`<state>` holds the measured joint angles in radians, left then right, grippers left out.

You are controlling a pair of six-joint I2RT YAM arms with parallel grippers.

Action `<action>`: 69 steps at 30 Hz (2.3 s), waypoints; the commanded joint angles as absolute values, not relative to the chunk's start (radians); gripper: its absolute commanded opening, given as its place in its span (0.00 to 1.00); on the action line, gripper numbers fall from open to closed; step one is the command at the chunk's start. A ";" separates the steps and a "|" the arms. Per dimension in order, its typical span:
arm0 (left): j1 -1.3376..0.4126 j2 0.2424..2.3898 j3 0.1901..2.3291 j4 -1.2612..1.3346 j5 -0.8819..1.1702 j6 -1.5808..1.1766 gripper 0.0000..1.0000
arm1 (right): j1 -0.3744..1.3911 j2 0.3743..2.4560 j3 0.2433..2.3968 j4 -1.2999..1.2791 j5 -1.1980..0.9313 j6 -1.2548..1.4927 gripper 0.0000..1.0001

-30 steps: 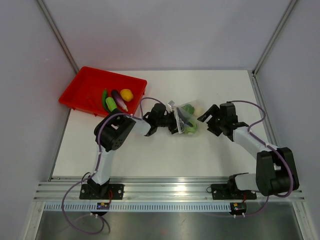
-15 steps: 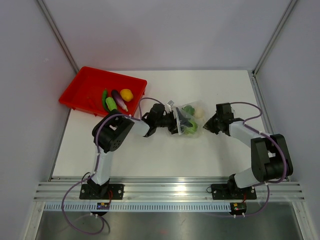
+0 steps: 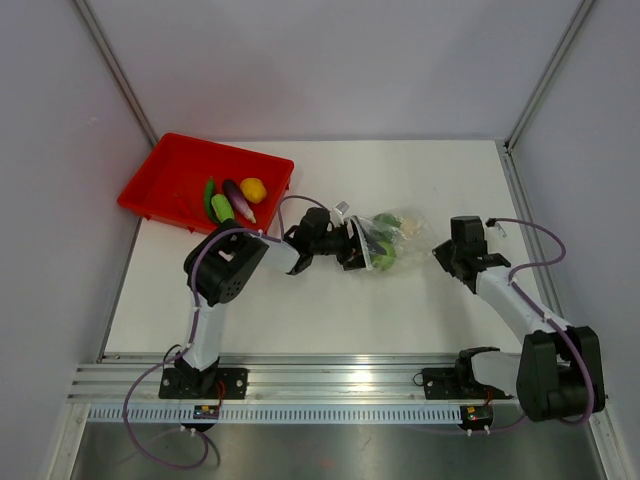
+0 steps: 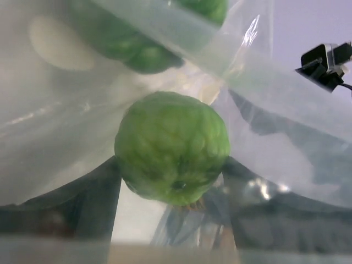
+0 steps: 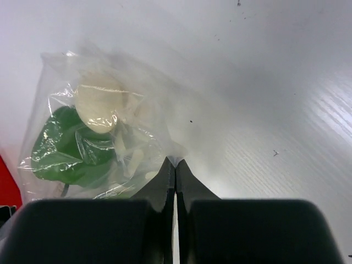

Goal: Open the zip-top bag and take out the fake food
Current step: Pick up the fake fruit from the zipper food storage bag, then place the fake fruit in the bin.

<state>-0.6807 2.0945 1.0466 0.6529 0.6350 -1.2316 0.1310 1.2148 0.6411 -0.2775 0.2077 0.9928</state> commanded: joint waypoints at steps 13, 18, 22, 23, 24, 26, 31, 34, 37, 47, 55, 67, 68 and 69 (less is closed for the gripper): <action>-0.603 1.925 1.055 0.485 0.660 -1.132 0.58 | 0.121 1.247 0.655 -0.370 0.382 1.054 0.00; -0.586 1.928 1.060 0.465 0.681 -1.137 0.58 | 0.121 1.244 0.658 -0.376 0.393 1.055 0.00; -0.555 1.895 1.039 0.433 0.651 -1.111 0.58 | 0.121 1.232 0.657 -0.387 0.402 1.066 0.00; -0.549 1.876 1.034 0.413 0.644 -1.101 0.58 | 0.121 1.229 0.657 -0.387 0.402 1.065 0.00; -0.543 1.867 1.029 0.404 0.637 -1.097 0.58 | 0.121 1.229 0.657 -0.385 0.400 1.065 0.00; -0.522 1.835 1.003 0.394 0.624 -1.094 0.58 | 0.121 1.232 0.657 -0.385 0.399 1.062 0.00; -0.462 1.738 0.888 0.480 0.601 -1.138 0.58 | 0.121 1.230 0.657 -0.387 0.397 1.058 0.00; -0.430 1.678 0.858 0.471 0.588 -1.123 0.58 | 0.121 1.226 0.655 -0.379 0.393 1.055 0.00; -0.417 1.617 0.871 0.379 0.539 -1.060 0.58 | 0.121 1.232 0.655 -0.376 0.387 1.051 0.00; -0.358 1.491 0.887 0.206 0.310 -0.957 0.58 | 0.121 1.242 0.653 -0.354 0.364 1.045 0.00; -0.230 1.511 0.917 0.172 0.179 -1.051 0.57 | 0.121 1.243 0.655 -0.362 0.351 1.032 0.00; -0.046 1.647 1.152 0.003 0.213 -1.011 0.57 | 0.121 1.227 0.647 -0.354 0.333 1.028 0.00; -0.034 1.660 1.172 -0.033 0.216 -1.006 0.58 | 0.121 1.226 0.646 -0.356 0.333 1.026 0.00; -0.016 1.669 1.204 -0.058 0.215 -0.999 0.58 | 0.121 1.223 0.644 -0.353 0.334 1.025 0.00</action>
